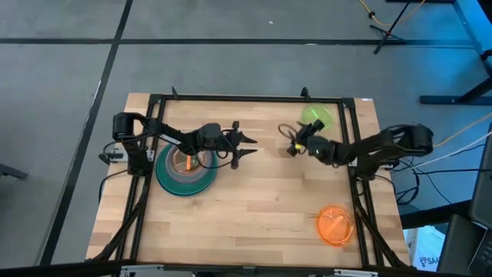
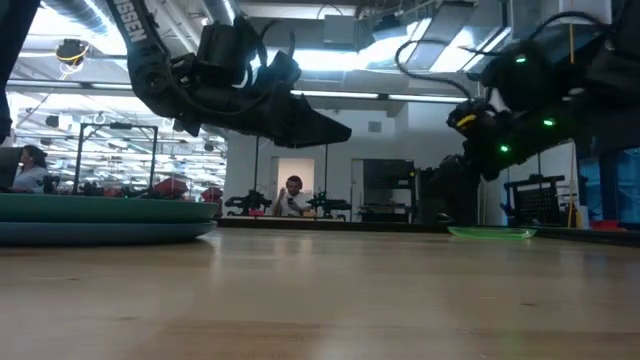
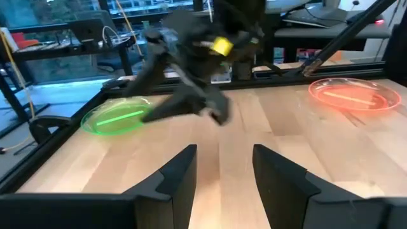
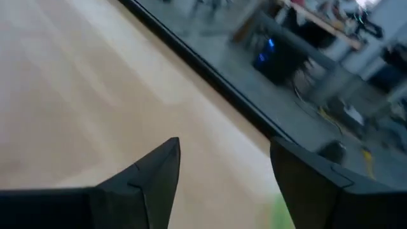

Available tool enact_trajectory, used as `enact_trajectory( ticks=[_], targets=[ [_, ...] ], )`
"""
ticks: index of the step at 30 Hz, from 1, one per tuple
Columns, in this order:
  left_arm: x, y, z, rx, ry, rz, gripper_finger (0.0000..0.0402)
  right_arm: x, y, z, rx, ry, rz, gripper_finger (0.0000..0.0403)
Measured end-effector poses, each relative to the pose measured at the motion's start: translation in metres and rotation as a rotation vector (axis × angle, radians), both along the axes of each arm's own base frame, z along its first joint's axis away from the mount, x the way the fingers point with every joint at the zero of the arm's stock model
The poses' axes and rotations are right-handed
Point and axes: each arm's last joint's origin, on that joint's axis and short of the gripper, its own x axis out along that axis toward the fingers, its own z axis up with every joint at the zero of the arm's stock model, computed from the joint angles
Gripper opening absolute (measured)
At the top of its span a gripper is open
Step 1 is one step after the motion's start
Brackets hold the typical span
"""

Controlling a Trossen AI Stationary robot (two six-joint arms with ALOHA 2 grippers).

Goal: Stack plastic plates
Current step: Stack the green plate on top of the orange plate

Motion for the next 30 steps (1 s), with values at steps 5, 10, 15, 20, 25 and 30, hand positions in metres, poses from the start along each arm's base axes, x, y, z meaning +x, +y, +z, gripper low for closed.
enact_trajectory(
  ticks=[5, 10, 15, 20, 25, 30],
  targets=[
    [-0.006, 0.009, -0.005, 0.010, 0.021, 0.013, 0.0147, -0.004, -0.041, 0.008, 0.131, 0.170, -0.113, 0.0238],
    [-0.008, 0.018, -0.005, -0.009, 0.019, 0.034, 0.0147, -0.015, -0.076, 0.009, 0.393, 0.217, -0.182, 0.0238],
    [-0.009, 0.020, -0.005, -0.010, 0.012, 0.026, 0.0147, -0.029, -0.098, 0.001, 0.501, 0.221, -0.249, 0.0238],
    [-0.009, 0.020, -0.005, -0.016, 0.014, 0.028, 0.0147, -0.037, -0.108, -0.002, 0.558, 0.201, -0.246, 0.0232],
    [-0.007, 0.011, -0.007, -0.087, 0.029, 0.012, 0.0147, -0.042, -0.108, -0.005, 0.611, 0.207, -0.274, 0.0202],
    [-0.004, -0.001, -0.008, -0.069, 0.045, -0.013, 0.0147, -0.045, -0.105, -0.008, 0.630, 0.248, -0.308, 0.0177]
  ],
)
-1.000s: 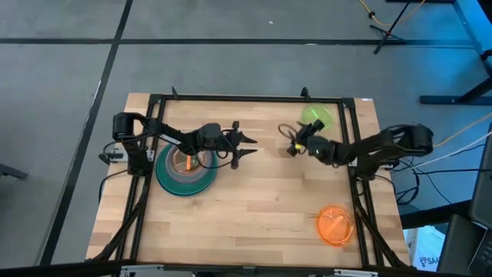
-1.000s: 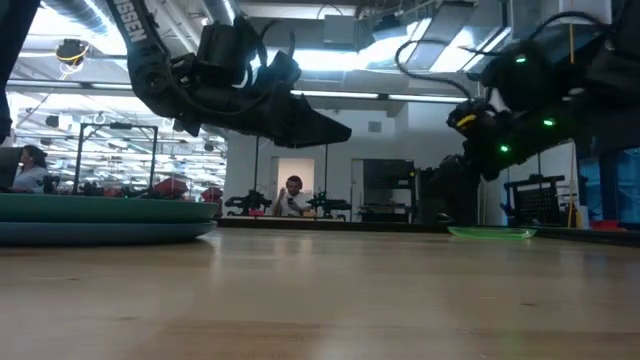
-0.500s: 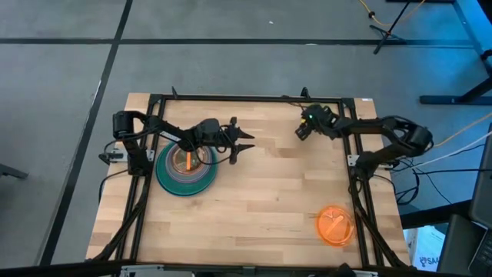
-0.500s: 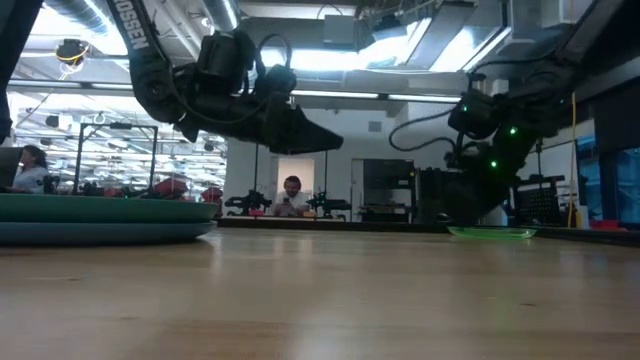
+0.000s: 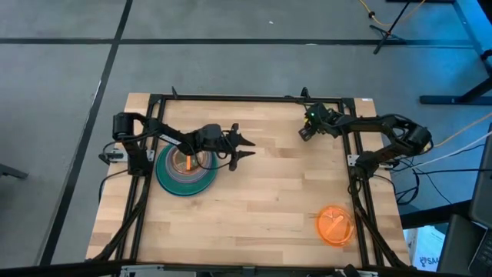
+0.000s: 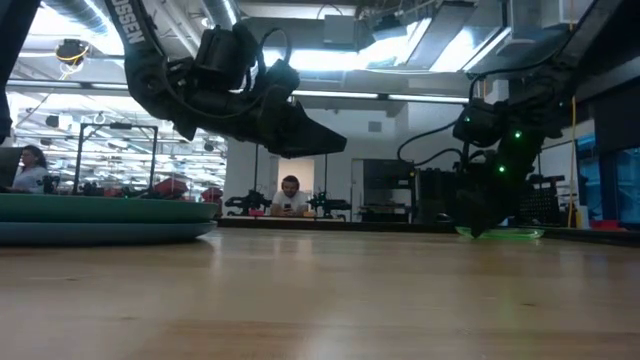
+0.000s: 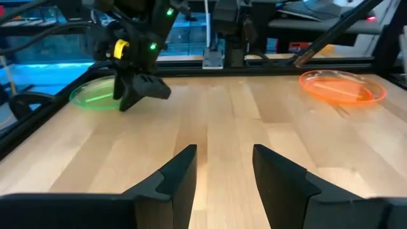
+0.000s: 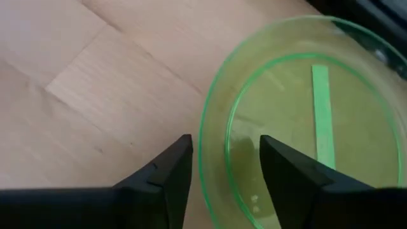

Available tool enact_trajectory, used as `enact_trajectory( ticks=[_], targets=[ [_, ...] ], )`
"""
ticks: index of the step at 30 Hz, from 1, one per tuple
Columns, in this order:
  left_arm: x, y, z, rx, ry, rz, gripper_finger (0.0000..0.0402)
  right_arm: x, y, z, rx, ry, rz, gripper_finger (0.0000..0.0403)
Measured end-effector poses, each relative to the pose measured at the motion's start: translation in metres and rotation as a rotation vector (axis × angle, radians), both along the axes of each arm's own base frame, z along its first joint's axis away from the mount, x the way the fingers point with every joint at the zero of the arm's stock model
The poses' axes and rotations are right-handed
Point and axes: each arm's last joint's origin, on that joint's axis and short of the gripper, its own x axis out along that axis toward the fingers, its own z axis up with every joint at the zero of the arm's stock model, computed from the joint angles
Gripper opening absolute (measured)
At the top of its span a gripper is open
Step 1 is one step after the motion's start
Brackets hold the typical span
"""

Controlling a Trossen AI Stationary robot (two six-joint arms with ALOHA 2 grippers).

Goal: Stack plastic plates
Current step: Stack the green plate on top of the orange plate

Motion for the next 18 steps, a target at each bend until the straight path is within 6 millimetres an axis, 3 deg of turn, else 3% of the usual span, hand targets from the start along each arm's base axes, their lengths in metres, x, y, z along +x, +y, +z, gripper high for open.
enact_trajectory(
  ticks=[6, 11, 14, 18],
  targets=[
    [0.001, -0.008, -0.001, 0.003, 0.014, -0.009, 0.0147, 0.000, 0.001, -0.001, 0.027, -0.005, 0.000, 0.0147],
    [0.002, -0.011, 0.000, -0.001, 0.005, -0.023, 0.0147, 0.003, 0.003, 0.000, 0.065, -0.064, 0.055, 0.0072],
    [0.003, -0.015, -0.001, -0.002, 0.010, -0.034, 0.0147, 0.013, 0.010, 0.001, 0.058, -0.090, 0.140, 0.0017],
    [0.003, -0.020, -0.001, 0.003, 0.009, -0.051, 0.0147, 0.035, 0.028, 0.004, 0.063, -0.177, 0.341, 0.0015]
  ],
)
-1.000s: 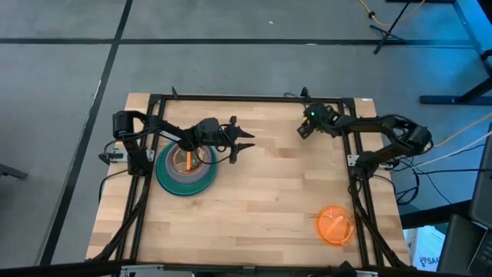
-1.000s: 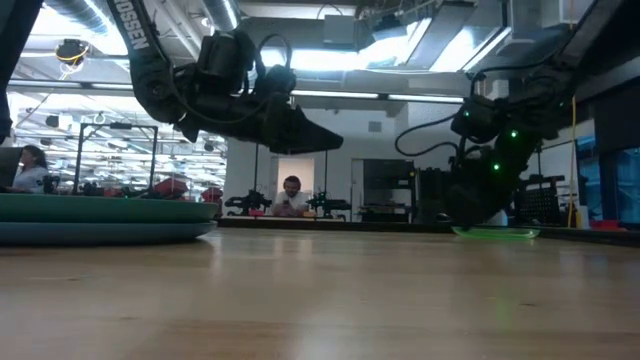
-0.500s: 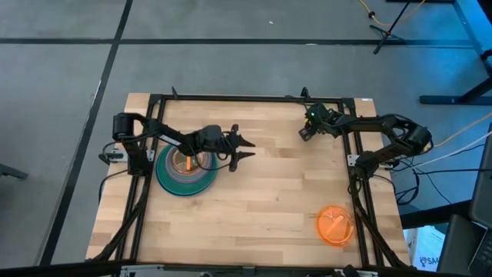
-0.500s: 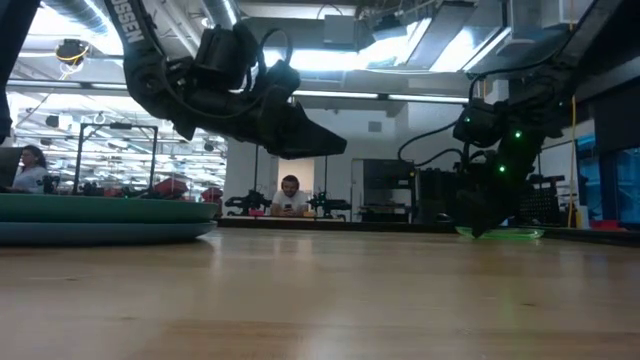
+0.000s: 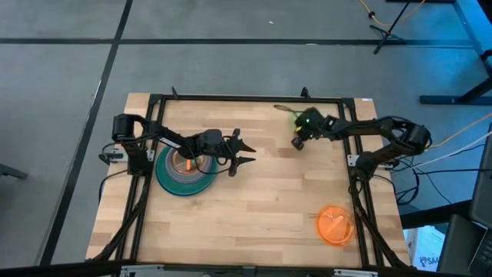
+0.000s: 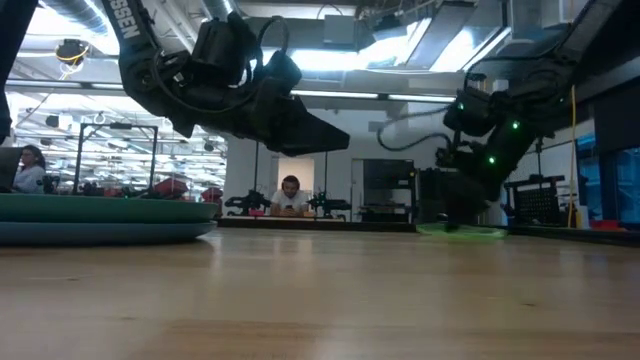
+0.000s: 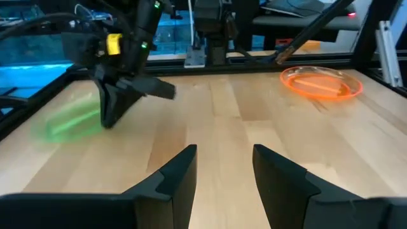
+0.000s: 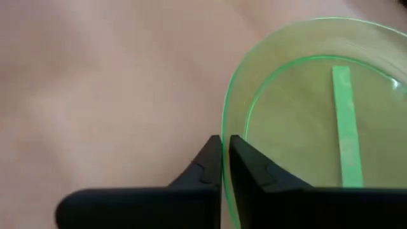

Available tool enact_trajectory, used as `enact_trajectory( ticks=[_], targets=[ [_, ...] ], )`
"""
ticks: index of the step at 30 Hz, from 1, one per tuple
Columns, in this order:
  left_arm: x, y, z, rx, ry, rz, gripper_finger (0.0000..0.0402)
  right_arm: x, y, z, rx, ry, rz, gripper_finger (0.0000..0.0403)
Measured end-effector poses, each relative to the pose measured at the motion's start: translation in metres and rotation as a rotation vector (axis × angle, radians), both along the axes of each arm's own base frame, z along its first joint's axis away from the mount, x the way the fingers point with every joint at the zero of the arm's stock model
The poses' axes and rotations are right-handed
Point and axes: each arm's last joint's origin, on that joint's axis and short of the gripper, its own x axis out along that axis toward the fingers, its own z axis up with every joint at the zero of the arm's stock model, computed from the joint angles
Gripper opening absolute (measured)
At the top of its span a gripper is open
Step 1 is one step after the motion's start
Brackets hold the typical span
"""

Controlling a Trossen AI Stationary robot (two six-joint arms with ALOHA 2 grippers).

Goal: Stack plastic plates
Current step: Stack the green plate on top of the orange plate

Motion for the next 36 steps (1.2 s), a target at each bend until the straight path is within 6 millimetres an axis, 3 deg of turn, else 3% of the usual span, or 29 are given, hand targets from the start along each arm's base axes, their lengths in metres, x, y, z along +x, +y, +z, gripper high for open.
enact_trajectory(
  ticks=[5, 10, 16, 21, 27, 32, 36],
  targets=[
    [0.001, -0.007, 0.000, -0.004, 0.004, -0.036, 0.0147, 0.032, 0.040, 0.008, 0.011, -0.147, 0.308, 0.0003],
    [0.002, -0.009, 0.001, 0.010, -0.009, 0.013, 0.0147, 0.049, 0.083, 0.011, 0.005, -0.198, 0.498, 0.0005],
    [0.002, -0.011, 0.000, -0.011, 0.008, 0.015, 0.0164, 0.055, 0.123, 0.012, 0.034, -0.213, 0.636, 0.0008],
    [0.005, -0.019, 0.002, -0.035, 0.001, -0.002, 0.0202, 0.057, 0.143, 0.014, 0.074, -0.248, 0.621, 0.0017],
    [0.012, -0.043, 0.006, -0.035, 0.023, -0.075, 0.0223, 0.059, 0.155, 0.017, 0.160, -0.294, 0.615, 0.0082],
    [0.016, -0.063, 0.009, -0.012, 0.022, -0.126, 0.0215, 0.058, 0.170, 0.018, 0.221, -0.311, 0.682, 0.0155],
    [0.021, -0.073, 0.011, 0.022, 0.078, -0.114, 0.0206, 0.053, 0.185, 0.021, 0.239, -0.307, 0.741, 0.0190]
  ],
)
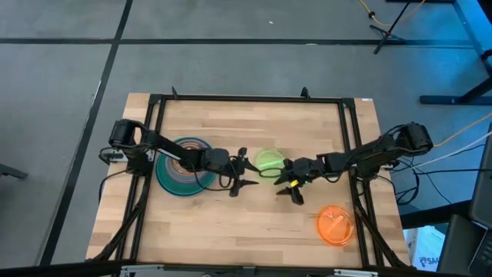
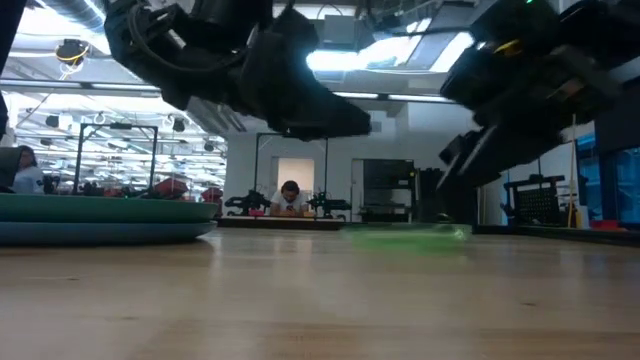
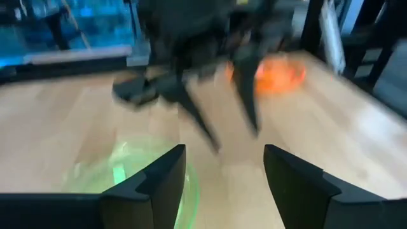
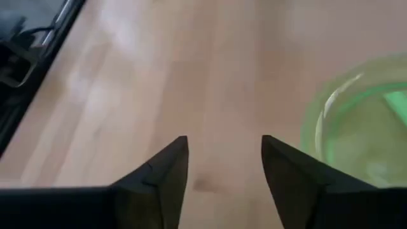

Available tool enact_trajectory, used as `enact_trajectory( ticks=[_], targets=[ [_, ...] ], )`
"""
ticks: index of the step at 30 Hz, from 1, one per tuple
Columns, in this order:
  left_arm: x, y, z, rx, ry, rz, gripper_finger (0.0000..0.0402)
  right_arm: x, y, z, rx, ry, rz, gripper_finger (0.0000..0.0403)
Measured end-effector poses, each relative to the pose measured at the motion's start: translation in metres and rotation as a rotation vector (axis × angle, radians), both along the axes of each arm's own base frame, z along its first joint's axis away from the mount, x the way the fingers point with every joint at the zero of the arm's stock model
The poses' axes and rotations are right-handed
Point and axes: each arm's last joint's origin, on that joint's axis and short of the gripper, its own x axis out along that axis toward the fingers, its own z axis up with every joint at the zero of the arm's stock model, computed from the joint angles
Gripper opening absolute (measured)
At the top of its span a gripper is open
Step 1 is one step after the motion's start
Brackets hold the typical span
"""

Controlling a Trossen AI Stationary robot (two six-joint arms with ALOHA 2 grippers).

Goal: Stack plastic plates
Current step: Stack the green plate on top of the orange plate

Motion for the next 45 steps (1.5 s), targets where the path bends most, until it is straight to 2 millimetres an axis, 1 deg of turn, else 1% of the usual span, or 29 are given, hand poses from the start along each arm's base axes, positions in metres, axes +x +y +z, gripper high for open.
enact_trajectory(
  ticks=[2, 5, 8, 11, 14, 19, 21, 23, 29, 31, 34, 40, 45],
  targets=[
    [0.003, -0.005, -0.002, 0.041, 0.061, 0.015, 0.0202, -0.004, 0.011, 0.002, -0.014, 0.004, 0.032, 0.0198],
    [0.013, -0.010, -0.004, 0.076, 0.142, 0.059, 0.0200, -0.010, 0.027, 0.004, -0.064, -0.014, 0.025, 0.0202],
    [0.024, -0.011, -0.010, 0.102, 0.221, 0.087, 0.0200, -0.015, 0.041, 0.004, -0.123, -0.032, 0.007, 0.0199],
    [0.039, -0.008, -0.020, 0.115, 0.298, 0.097, 0.0200, -0.019, 0.049, 0.004, -0.160, -0.037, -0.007, 0.0198],
    [0.054, -0.003, -0.033, 0.128, 0.384, 0.106, 0.0200, -0.021, 0.053, 0.004, -0.165, -0.039, 0.003, 0.0198],
    [0.076, -0.003, -0.043, 0.177, 0.420, 0.075, 0.0200, -0.021, 0.054, 0.004, -0.188, -0.049, -0.023, 0.0198],
    [0.080, -0.004, -0.048, 0.190, 0.443, 0.060, 0.0200, -0.021, 0.054, 0.004, -0.191, -0.047, -0.023, 0.0198],
    [0.086, -0.004, -0.049, 0.193, 0.443, 0.061, 0.0200, -0.021, 0.054, 0.003, -0.195, -0.046, -0.024, 0.0198],
    [0.087, 0.003, -0.056, 0.173, 0.471, 0.095, 0.0194, -0.023, 0.050, 0.000, -0.268, -0.023, -0.072, 0.0198],
    [0.087, 0.005, -0.056, 0.137, 0.476, 0.119, 0.0183, -0.024, 0.049, 0.000, -0.291, -0.020, -0.094, 0.0198],
    [0.087, 0.007, -0.057, 0.103, 0.487, 0.104, 0.0154, -0.023, 0.049, 0.001, -0.300, -0.038, -0.120, 0.0198],
    [0.086, 0.003, -0.057, 0.101, 0.497, 0.093, 0.0083, -0.024, 0.049, -0.001, -0.269, -0.015, -0.095, 0.0198],
    [0.085, -0.001, -0.057, 0.102, 0.500, 0.102, 0.0027, -0.025, 0.048, -0.002, -0.311, -0.009, -0.119, 0.0198]
  ],
)
